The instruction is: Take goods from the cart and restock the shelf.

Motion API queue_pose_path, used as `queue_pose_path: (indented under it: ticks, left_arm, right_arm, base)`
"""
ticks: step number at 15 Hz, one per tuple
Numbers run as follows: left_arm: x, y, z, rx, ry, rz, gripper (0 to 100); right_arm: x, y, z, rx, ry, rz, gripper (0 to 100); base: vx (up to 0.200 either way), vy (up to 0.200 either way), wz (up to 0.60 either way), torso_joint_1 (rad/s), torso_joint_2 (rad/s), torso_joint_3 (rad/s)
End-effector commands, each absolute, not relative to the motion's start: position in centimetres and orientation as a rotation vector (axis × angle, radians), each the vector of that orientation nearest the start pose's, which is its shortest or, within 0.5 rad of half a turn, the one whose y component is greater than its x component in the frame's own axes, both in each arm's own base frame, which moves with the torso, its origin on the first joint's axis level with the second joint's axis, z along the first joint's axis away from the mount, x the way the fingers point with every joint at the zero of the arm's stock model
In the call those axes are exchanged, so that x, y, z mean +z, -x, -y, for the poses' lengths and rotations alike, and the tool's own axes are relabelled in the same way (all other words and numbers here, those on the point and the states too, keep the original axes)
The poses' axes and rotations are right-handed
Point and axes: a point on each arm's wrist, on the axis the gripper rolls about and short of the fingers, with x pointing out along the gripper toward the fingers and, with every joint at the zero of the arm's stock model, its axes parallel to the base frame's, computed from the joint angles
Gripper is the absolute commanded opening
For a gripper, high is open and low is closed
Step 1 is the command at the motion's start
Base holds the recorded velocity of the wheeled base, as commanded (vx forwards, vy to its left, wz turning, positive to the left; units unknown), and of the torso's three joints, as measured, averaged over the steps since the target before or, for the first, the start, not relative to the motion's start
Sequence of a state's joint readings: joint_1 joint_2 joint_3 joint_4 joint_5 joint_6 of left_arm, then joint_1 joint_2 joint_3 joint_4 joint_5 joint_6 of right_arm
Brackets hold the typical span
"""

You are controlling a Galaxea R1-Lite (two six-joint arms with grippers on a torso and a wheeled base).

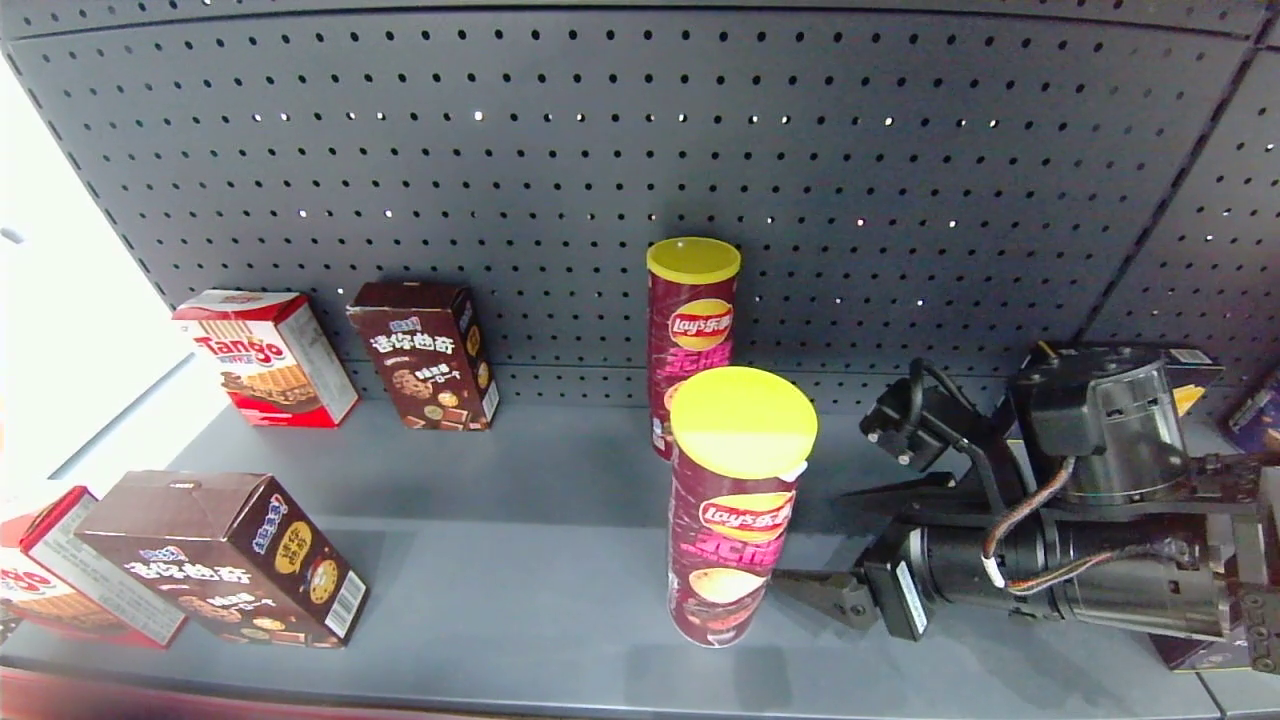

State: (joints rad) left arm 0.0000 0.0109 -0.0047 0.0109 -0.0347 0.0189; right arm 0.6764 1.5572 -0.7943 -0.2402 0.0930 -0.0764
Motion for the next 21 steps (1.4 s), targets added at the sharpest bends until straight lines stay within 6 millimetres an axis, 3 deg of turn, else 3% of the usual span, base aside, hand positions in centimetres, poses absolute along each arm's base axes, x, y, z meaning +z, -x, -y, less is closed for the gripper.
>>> queue_pose_path:
  ticks: [1,10,17,21]
  left_arm:
    - [7.61,2.22,0.07,-0.032,-0.018,-0.017,100]
    - [7.59,2.22,0.07,-0.032,-0.018,-0.018,100]
    - [7.59,2.22,0.07,-0.032,-0.018,-0.018,100]
    - [7.59,2.22,0.07,-0.032,-0.018,-0.018,100]
  right_arm:
    - [17.77,-20.68,-17.51,0.790,0.235,-0.500,100]
    - [18.17,-20.26,-17.63,0.800,0.234,-0.485,100]
    - [17.98,-21.15,-18.46,0.803,0.235,-0.490,100]
    - [18.42,-20.78,-17.70,0.790,0.226,-0.476,100]
  base:
    - [0.000,0.000,0.00,0.000,0.00,0.000]
    - [0.000,0.000,0.00,0.000,0.00,0.000]
    - [0.000,0.000,0.00,0.000,0.00,0.000]
    - [0.000,0.000,0.00,0.000,0.00,0.000]
